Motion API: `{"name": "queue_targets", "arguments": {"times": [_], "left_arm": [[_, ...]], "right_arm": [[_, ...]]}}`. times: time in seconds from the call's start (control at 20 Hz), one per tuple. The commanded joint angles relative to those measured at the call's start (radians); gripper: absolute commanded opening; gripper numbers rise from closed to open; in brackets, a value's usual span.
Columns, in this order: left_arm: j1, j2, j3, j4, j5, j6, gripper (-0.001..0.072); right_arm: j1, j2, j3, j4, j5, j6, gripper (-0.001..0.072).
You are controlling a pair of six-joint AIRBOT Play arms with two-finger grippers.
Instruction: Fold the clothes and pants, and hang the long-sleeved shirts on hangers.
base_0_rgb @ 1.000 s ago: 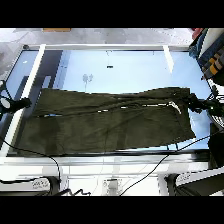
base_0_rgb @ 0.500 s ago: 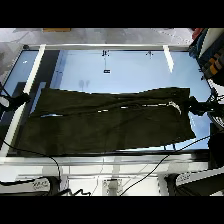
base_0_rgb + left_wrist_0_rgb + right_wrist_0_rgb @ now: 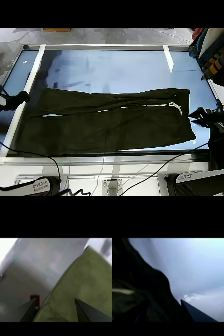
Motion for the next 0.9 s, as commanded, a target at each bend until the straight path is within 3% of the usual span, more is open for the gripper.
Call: {"name": "queue_targets", "arguments": {"times": [0.0, 0.05, 0.1, 0.15, 0.2, 0.6, 0.65, 0.75, 0.85], "left_arm": [[0.000, 0.107, 0.000, 0.017, -0.012, 0.001, 0.0563], [0.002, 0.142, 0.000, 0.022, -0.013, 0.000, 0.0520], [0.004, 0.172, 0.000, 0.022, -0.015, 0.000, 0.0399], [0.006, 0.200, 0.000, 0.021, -0.018, 0.000, 0.0287], [0.006, 0.221, 0.000, 0.022, -0.020, 0.000, 0.0261], [0.006, 0.251, -0.002, 0.049, -0.095, 0.000, 0.0261], [0.006, 0.250, -0.002, 0.068, -0.099, 0.000, 0.0261], [0.006, 0.247, -0.002, 0.086, -0.099, 0.000, 0.0261], [0.006, 0.244, -0.002, 0.086, -0.099, 0.000, 0.0261]], "right_arm": [[-0.093, 0.001, -0.001, -0.003, 0.215, -0.004, 0.0440], [-0.106, 0.001, -0.002, -0.004, 0.263, -0.005, 0.0439], [-0.114, 0.001, -0.004, -0.006, 0.296, -0.008, 0.0437], [-0.121, 0.006, -0.010, -0.012, 0.307, -0.012, 0.0383], [-0.122, 0.019, -0.023, -0.014, 0.298, -0.029, 0.0371], [-0.192, 0.234, -0.233, -0.153, 0.137, -0.058, 0.0379], [-0.217, 0.256, -0.270, -0.140, 0.114, -0.057, 0.0413], [-0.242, 0.276, -0.340, -0.092, 0.076, -0.056, 0.0571], [-0.229, 0.275, -0.402, -0.055, 0.012, -0.059, 0.0576]]}}
